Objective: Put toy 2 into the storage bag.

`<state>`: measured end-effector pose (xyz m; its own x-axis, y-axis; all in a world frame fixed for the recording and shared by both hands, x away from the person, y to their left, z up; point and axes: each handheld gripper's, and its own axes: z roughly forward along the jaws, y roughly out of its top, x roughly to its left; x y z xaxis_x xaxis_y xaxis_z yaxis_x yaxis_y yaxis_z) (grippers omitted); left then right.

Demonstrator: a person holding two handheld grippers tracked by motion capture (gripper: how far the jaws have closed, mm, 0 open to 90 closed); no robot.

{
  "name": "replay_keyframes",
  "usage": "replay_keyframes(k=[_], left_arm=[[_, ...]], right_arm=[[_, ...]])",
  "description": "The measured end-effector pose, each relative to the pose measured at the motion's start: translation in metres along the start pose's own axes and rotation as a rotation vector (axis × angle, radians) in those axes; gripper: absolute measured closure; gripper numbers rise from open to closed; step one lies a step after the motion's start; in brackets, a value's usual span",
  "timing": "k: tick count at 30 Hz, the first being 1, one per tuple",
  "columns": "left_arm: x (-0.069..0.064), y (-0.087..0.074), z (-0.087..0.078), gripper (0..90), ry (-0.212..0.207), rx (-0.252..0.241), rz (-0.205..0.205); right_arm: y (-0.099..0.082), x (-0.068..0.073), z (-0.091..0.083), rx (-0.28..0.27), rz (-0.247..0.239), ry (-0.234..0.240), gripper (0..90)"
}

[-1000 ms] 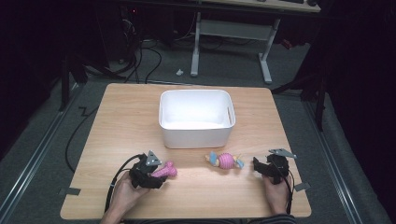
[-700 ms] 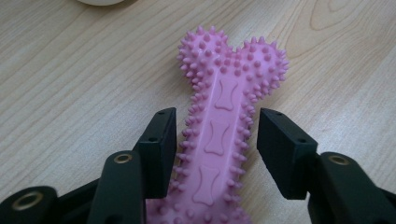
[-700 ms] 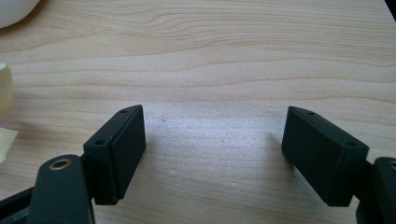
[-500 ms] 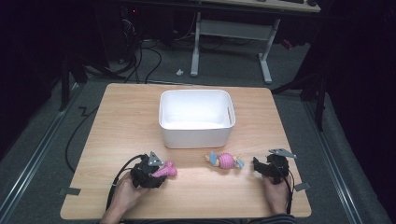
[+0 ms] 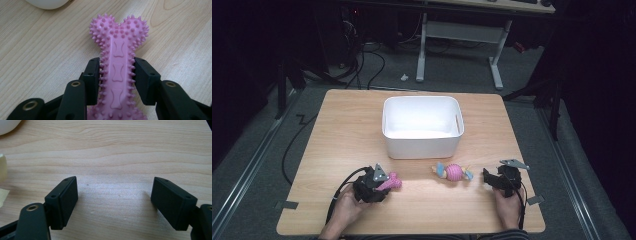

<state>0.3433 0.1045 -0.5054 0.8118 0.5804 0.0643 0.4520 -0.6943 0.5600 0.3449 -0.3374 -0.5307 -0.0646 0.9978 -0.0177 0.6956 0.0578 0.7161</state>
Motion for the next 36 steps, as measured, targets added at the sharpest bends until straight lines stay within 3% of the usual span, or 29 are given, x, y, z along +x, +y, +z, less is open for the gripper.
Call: replay_keyframes(k=[6,17,28,31,36], left_arm=[[0.001,0.002,-0.006,58.6,0.004,-0.021,0.005],[0.008,0.007,-0.023,58.7,-0.011,-0.072,-0.029],[0.015,0.014,-0.041,58.9,-0.039,-0.121,-0.052],[0.017,0.015,-0.044,58.9,-0.054,-0.123,-0.077],[0.018,0.019,-0.053,58.9,-0.067,-0.134,-0.068]], right_arm=[[0.0,0.0,0.0,-0.001,-0.001,0.0,21.8],[0.0,0.0,0.0,0.0,-0.001,0.0,21.8],[0.0,0.0,0.0,-0.002,-0.007,0.001,21.7],[0.0,0.0,0.0,-0.001,-0.006,0.002,21.7],[0.0,0.0,0.0,-0.002,-0.007,0.001,21.7]])
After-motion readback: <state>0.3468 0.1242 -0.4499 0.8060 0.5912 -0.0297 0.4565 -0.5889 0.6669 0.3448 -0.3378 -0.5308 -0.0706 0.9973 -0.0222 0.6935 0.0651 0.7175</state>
